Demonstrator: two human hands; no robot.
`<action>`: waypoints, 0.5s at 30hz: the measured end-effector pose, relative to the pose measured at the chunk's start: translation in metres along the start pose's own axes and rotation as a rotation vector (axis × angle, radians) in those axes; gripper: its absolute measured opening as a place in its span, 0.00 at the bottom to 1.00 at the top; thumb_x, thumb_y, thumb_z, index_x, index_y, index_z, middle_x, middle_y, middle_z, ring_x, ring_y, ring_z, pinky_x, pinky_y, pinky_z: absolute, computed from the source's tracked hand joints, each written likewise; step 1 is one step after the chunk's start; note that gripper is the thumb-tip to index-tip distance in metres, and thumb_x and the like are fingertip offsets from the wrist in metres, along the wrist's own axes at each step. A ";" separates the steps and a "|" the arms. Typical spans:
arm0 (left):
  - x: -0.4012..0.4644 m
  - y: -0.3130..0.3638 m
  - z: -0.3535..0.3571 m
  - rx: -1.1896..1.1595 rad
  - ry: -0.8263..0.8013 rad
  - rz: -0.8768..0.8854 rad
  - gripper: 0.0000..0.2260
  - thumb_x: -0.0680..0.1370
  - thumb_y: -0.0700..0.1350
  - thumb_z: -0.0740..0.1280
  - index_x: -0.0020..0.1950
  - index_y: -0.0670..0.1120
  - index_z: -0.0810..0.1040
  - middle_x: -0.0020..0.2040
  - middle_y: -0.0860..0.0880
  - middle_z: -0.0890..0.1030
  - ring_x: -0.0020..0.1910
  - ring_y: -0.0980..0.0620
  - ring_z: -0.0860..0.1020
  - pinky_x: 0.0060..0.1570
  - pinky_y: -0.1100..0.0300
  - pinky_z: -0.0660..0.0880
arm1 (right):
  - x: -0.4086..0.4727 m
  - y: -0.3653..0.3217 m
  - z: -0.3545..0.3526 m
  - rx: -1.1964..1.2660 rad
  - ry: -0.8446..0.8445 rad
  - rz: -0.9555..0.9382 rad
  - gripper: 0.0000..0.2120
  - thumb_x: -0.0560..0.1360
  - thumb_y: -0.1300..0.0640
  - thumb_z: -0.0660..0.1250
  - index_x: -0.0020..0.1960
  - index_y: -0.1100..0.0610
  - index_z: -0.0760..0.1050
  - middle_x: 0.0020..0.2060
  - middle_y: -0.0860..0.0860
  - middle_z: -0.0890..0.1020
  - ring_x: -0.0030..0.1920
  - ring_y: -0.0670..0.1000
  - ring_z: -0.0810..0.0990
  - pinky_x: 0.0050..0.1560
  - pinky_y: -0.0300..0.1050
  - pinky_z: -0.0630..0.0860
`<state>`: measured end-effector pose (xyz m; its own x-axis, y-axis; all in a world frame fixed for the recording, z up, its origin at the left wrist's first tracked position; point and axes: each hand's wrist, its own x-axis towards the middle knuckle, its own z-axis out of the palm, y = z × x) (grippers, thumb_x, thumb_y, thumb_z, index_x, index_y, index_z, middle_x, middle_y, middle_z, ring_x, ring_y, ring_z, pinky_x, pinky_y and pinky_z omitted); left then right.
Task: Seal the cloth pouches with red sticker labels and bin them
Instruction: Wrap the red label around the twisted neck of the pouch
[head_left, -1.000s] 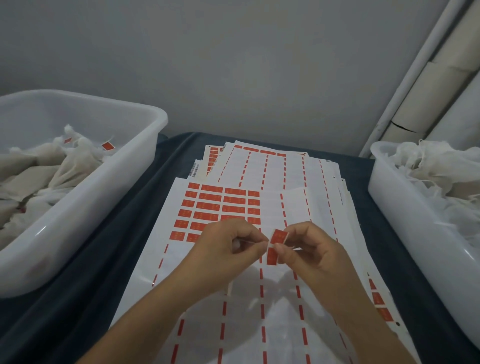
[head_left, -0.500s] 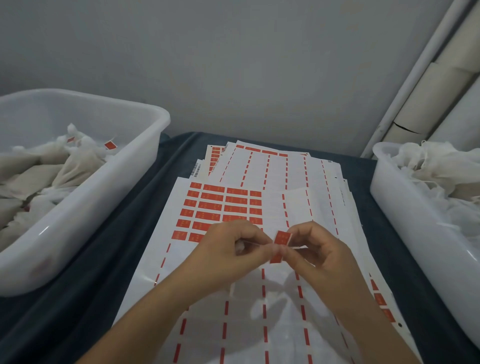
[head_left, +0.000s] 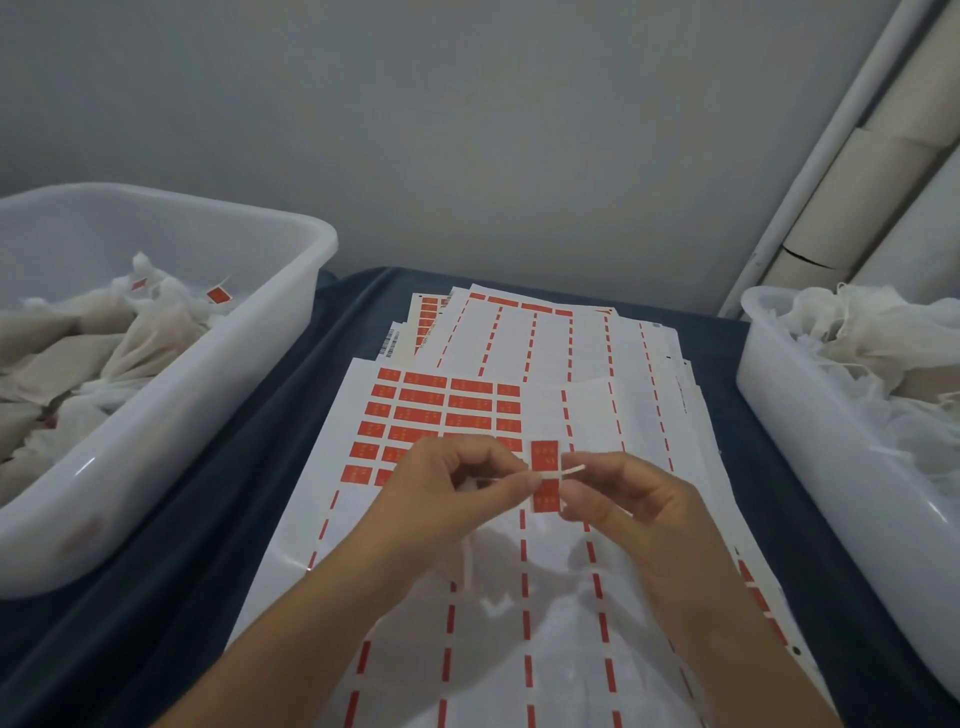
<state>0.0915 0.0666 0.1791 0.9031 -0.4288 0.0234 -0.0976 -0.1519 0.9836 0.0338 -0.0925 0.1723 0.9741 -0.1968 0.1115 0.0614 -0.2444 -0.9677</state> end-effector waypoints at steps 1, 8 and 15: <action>0.000 0.000 0.001 -0.001 -0.004 -0.002 0.06 0.68 0.50 0.71 0.32 0.60 0.81 0.34 0.60 0.81 0.39 0.61 0.78 0.39 0.69 0.70 | -0.001 0.001 0.002 0.011 0.001 0.011 0.13 0.61 0.46 0.67 0.44 0.48 0.78 0.38 0.39 0.83 0.41 0.41 0.82 0.37 0.25 0.74; 0.000 0.000 0.001 0.008 -0.021 -0.005 0.03 0.64 0.53 0.71 0.30 0.60 0.82 0.32 0.59 0.81 0.35 0.65 0.77 0.31 0.74 0.70 | 0.000 0.003 0.004 0.044 0.059 0.016 0.13 0.63 0.45 0.65 0.42 0.52 0.77 0.36 0.41 0.82 0.39 0.42 0.82 0.35 0.26 0.74; -0.004 0.003 0.003 -0.043 -0.018 -0.016 0.03 0.61 0.55 0.68 0.30 0.61 0.81 0.31 0.58 0.82 0.28 0.62 0.76 0.28 0.76 0.69 | -0.002 0.003 0.010 0.027 0.134 -0.005 0.13 0.62 0.44 0.63 0.41 0.51 0.75 0.35 0.36 0.81 0.39 0.37 0.80 0.35 0.22 0.72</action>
<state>0.0865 0.0650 0.1810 0.8966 -0.4428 0.0045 -0.0647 -0.1210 0.9905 0.0341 -0.0833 0.1668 0.9362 -0.3208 0.1434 0.0735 -0.2204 -0.9726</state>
